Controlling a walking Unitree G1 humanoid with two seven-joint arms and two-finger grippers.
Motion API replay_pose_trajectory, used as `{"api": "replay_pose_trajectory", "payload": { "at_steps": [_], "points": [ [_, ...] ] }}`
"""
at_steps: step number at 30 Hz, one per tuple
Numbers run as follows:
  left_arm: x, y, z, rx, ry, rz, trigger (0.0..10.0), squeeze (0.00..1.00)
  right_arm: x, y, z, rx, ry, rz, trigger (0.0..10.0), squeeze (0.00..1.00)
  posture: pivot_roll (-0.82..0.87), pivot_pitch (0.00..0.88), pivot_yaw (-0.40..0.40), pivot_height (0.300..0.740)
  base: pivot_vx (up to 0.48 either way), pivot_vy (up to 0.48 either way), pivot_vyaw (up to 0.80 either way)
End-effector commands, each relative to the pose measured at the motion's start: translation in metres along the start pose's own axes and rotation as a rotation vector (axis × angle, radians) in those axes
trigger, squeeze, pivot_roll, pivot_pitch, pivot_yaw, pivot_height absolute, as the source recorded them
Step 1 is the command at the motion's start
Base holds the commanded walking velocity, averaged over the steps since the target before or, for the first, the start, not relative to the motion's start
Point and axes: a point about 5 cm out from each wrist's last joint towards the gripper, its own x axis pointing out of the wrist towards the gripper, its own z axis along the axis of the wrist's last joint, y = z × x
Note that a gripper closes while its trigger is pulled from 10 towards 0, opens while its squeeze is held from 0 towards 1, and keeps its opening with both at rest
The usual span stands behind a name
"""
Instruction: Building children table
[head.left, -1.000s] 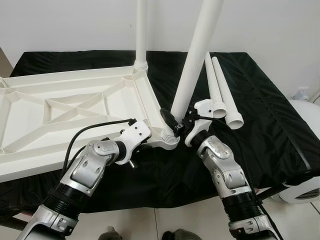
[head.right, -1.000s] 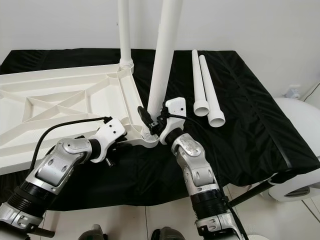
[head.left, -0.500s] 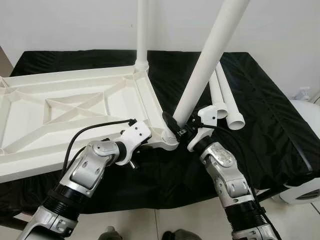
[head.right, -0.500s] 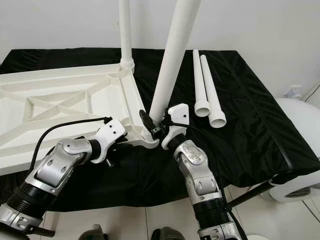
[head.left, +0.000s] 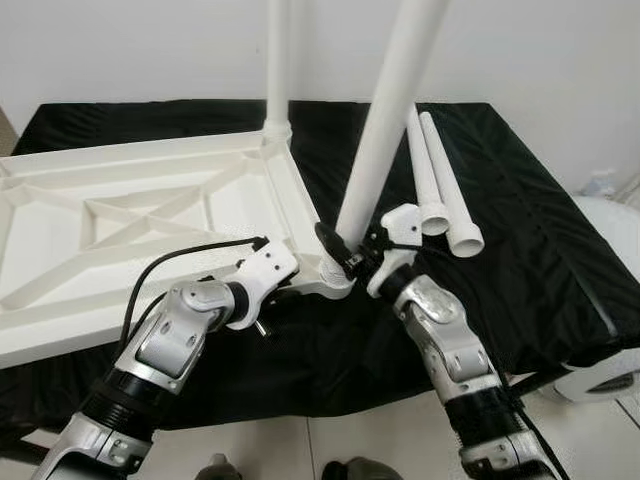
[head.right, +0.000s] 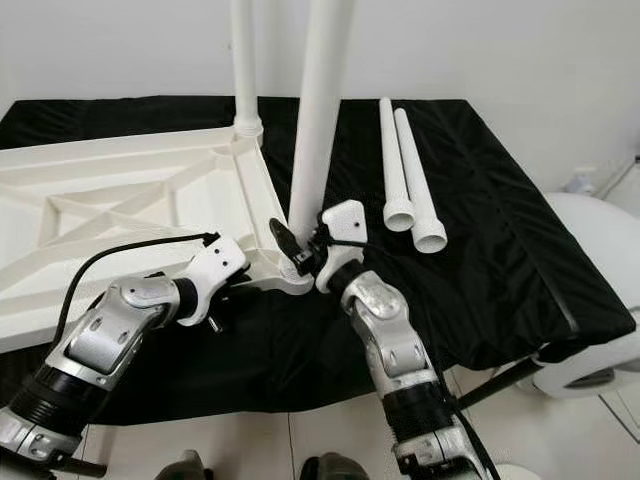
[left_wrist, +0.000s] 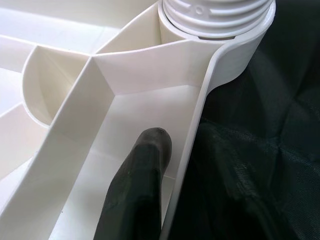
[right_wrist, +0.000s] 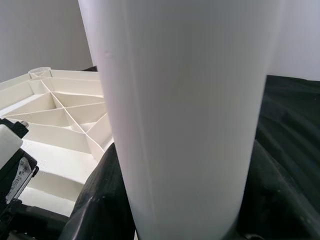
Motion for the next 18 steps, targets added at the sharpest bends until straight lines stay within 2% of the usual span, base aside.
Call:
{"api": "replay_pose_trajectory", "payload": {
  "at_steps": [1,9,11,13,16,18],
  "points": [
    [-0.0062,0.0068,0.013,0.031,-0.053,0.074,10.0,0.0,-0.0105,-0.0034,-0.0367,0.052,0.191,-0.026,10.0,0.0,0.04,0.043,-0.062,0.74,0.0,0.0,0.0],
    [-0.0077,0.0082,0.0148,0.032,-0.059,0.083,10.0,0.0,-0.0056,-0.006,-0.0359,0.069,0.189,-0.011,10.0,0.0,0.04,0.043,-0.067,0.74,0.0,0.0,0.0],
    [-0.0084,0.0083,0.0149,0.031,-0.06,0.085,10.0,0.0,-0.0064,-0.0058,-0.0377,0.094,0.193,-0.005,10.0,0.0,0.05,0.044,-0.068,0.74,0.0,0.0,0.0],
    [-0.0097,0.0086,0.0149,0.031,-0.061,0.088,10.0,0.0,-0.0094,-0.0053,-0.0402,0.16,0.189,0.014,10.0,0.0,0.05,0.045,-0.067,0.74,0.0,0.0,0.0],
    [-0.0107,0.009,0.0149,0.03,-0.061,0.09,10.0,0.0,-0.0135,-0.0083,-0.0429,0.185,0.194,0.035,10.0,0.0,0.05,0.046,-0.065,0.74,0.0,0.0,0.0],
    [-0.011,0.009,0.015,0.03,-0.061,0.09,10.0,0.0,-0.0148,-0.0104,-0.0432,0.166,0.197,0.051,10.0,0.0,0.05,0.048,-0.061,0.74,0.0,0.0,0.0]
  ]
}}
